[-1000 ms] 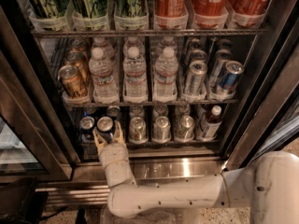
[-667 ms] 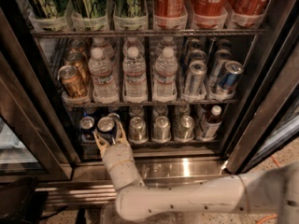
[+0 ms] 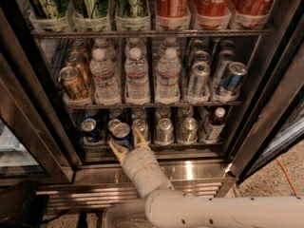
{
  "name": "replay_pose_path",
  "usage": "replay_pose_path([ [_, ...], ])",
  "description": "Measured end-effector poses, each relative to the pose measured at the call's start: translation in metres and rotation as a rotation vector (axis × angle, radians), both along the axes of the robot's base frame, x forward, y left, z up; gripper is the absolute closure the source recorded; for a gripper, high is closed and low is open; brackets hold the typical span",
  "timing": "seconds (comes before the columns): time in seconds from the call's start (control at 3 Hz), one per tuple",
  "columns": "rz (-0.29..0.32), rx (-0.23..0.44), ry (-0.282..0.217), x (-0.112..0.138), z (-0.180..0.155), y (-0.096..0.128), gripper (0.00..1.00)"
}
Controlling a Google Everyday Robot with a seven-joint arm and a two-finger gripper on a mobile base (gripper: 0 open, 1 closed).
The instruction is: Pick pepsi can from bottom shelf of fridge
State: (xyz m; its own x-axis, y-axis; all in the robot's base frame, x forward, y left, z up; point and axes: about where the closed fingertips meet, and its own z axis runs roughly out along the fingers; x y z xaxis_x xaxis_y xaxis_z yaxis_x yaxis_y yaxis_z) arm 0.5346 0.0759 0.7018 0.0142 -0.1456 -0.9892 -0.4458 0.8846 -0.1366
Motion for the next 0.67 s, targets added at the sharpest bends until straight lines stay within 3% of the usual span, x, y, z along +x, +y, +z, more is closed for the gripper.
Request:
replay_pose_path([
  [0.33,-0.025,-0.068,0.048,-0.002,0.017,-0.052,1.00],
  [0.67,-0.036,-0.151,0.047,0.003,0.043,-0.097,1.00],
])
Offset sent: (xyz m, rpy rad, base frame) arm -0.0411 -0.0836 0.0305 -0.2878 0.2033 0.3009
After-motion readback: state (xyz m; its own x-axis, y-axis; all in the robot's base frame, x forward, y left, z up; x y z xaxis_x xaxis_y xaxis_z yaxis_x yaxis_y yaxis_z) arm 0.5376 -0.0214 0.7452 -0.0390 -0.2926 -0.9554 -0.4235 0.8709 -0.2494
